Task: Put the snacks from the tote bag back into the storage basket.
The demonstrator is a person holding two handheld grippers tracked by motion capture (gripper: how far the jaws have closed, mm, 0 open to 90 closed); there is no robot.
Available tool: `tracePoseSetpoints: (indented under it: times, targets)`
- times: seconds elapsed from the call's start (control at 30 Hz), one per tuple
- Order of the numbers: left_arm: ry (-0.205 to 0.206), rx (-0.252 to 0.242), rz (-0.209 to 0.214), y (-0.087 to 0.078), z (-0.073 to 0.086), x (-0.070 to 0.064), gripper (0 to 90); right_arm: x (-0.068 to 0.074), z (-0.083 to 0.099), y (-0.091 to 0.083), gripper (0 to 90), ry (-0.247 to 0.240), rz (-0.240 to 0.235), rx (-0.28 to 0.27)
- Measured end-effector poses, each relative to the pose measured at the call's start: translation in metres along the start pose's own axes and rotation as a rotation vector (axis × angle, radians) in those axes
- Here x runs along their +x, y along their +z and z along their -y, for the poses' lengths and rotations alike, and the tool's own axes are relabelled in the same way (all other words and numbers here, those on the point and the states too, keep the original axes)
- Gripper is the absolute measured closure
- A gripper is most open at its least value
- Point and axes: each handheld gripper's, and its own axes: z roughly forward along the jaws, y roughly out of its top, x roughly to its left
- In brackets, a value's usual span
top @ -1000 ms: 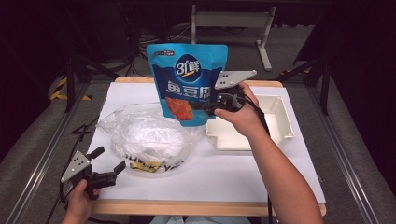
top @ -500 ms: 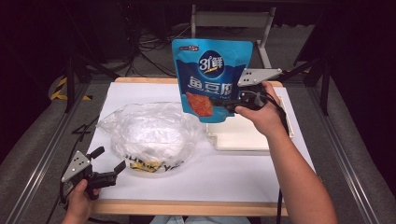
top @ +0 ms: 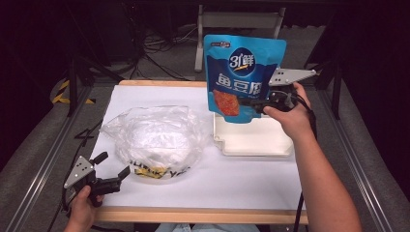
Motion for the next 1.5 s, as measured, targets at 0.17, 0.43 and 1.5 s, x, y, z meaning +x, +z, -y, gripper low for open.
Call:
tracePoseSetpoints:
  times: [0.17, 0.43, 1.5]
  targets:
    - [-0.002, 0.000, -0.002, 0.000, 0.000, 0.000, 0.2, -0.012, 0.006, -0.010, 54.6, 0.022, 0.022, 0.002]
    - [-0.002, 0.002, -0.003, 0.000, 0.000, 0.000, 0.2, -0.030, 0.015, -0.016, 54.6, 0.046, 0.068, 0.022]
    - [-0.001, 0.004, -0.001, 0.001, 0.001, 0.000, 0.2, -0.044, 0.084, 0.020, 55.2, 0.112, 0.086, 0.129]
